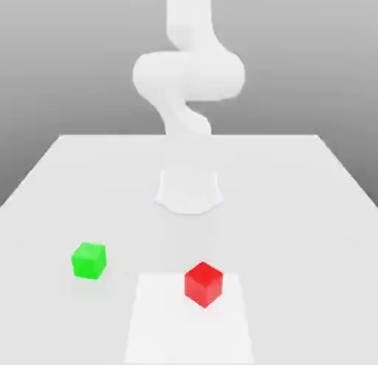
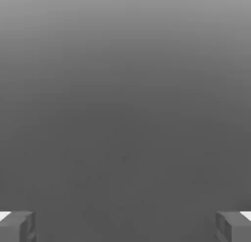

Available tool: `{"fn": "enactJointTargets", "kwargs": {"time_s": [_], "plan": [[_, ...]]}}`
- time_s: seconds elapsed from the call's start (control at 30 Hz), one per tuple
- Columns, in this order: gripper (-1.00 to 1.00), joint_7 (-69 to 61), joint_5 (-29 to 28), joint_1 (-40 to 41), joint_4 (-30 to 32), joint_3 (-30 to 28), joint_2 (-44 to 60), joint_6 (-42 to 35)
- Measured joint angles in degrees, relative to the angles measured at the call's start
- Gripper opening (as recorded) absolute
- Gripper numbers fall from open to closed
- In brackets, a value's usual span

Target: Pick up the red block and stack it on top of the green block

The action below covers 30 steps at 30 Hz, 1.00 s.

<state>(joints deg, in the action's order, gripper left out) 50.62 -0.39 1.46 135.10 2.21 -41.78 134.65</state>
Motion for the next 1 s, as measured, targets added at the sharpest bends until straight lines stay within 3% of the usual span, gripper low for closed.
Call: {"fn": "enactJointTargets", "kwargs": {"time_s": [0.3,0.57,0.73,0.9,0.93,1.0], "plan": [[0.0,19.65,-0.68,6.27,13.51,8.32,17.57,11.86],[0.0,37.63,1.56,8.36,26.77,12.1,36.09,24.39],[0.0,43.39,-2.4,8.16,27.47,10.92,44.95,31.39],[0.0,48.27,-9.08,3.4,26.46,4.56,52.8,37.9],[-1.0,48.88,-9.98,2.67,26.34,3.59,53.96,38.89],[-1.0,48.89,-9.99,2.67,26.34,3.6,53.96,38.91]]}}
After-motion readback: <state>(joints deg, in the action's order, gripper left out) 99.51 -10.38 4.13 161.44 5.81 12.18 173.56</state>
